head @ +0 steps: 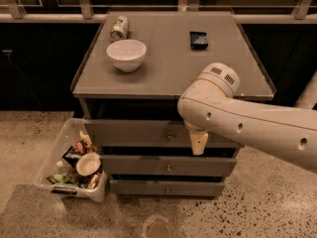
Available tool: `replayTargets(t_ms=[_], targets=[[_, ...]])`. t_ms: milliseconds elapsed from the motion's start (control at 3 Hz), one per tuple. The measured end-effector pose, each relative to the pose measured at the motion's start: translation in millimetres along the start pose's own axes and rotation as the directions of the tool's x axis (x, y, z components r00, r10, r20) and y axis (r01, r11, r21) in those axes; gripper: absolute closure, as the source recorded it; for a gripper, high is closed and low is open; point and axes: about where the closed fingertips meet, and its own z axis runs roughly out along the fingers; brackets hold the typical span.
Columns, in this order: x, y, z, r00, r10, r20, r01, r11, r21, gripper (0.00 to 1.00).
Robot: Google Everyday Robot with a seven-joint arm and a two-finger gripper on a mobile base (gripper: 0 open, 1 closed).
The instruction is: Open top drawer
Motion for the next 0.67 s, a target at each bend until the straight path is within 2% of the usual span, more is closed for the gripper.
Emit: replayTargets(t_ms=[333,667], targets=[[-0.5,4.0,5.6,1.000,0.005,0.002,-0.005,1.0000,0.002,0.00],[-0.5,2.3,7.6,1.000,0.006,-0.008,-0.007,0.9993,-0.038,0.00]])
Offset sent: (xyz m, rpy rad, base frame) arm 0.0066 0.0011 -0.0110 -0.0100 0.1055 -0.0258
